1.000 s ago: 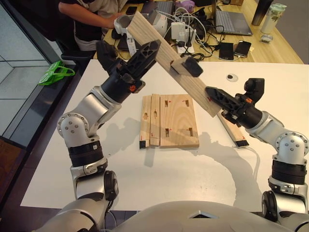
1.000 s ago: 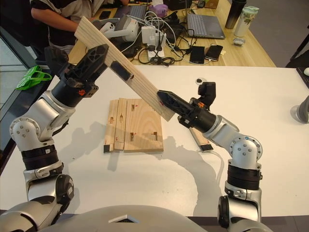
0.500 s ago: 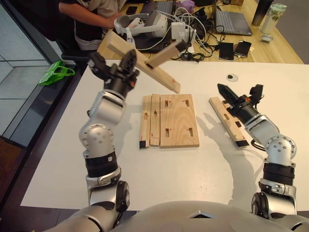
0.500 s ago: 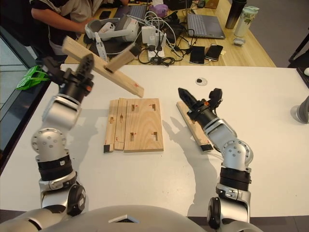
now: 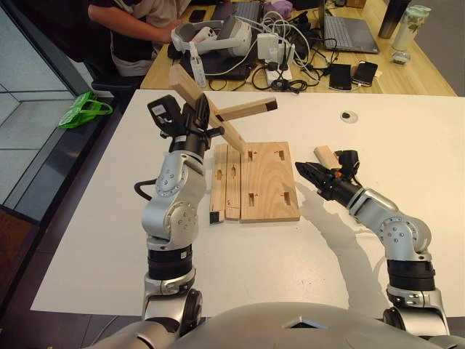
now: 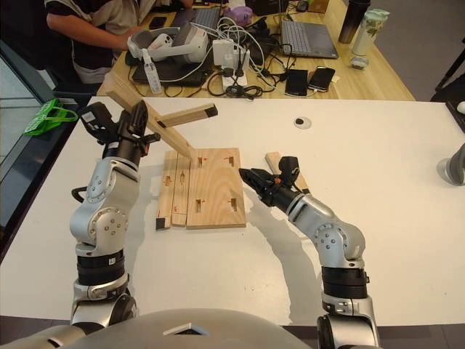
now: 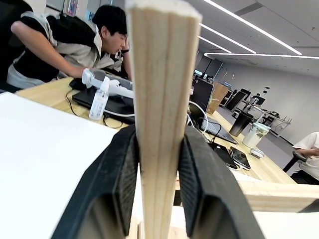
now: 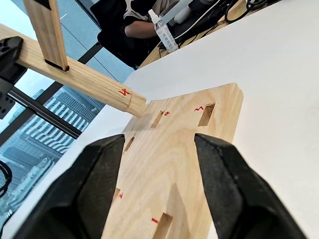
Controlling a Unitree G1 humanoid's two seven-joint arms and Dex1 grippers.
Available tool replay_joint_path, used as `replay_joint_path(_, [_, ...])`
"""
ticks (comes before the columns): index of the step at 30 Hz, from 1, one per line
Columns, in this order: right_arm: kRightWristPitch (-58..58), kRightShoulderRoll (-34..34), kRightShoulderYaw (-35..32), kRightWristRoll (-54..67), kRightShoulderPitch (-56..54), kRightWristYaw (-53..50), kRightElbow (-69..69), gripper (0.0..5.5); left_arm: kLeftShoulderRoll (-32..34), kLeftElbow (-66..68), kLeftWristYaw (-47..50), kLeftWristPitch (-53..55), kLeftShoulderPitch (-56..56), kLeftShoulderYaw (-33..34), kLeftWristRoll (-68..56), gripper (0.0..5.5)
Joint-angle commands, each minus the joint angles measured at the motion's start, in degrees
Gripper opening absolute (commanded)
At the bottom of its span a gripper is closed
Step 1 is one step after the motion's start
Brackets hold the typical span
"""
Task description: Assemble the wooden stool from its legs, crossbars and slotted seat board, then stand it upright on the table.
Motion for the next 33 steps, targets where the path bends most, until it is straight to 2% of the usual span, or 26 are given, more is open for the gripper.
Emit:
replay_joint_path(1, [0.2,-1.8,3.0,-4.1,0.0,2.0,-0.4,2.58,-0.9,0.6,-1.2,-0.4,-0.1,0.1,1.7,1.0])
replay_joint_path(12, [0.7,-5.4,11.4,-13.2,2.6,6.4,-2.6,2.58,-5.1,6.7,-2.2,-1.4,-1.2,0.6,4.9,1.0])
replay_joint_path(22, [1.0,-6.7,13.2,-18.1,3.6,7.3,-1.9,2.58,-5.2,-0.1,-4.1,3.2,2.6,-0.3,4.6,1.0])
replay_joint_path(33, [1.3,-6.7,13.1,-20.3,2.0,8.0,-0.2,2.58,-2.8,0.9,-8.1,2.0,3.3,-1.9,9.0,1.0])
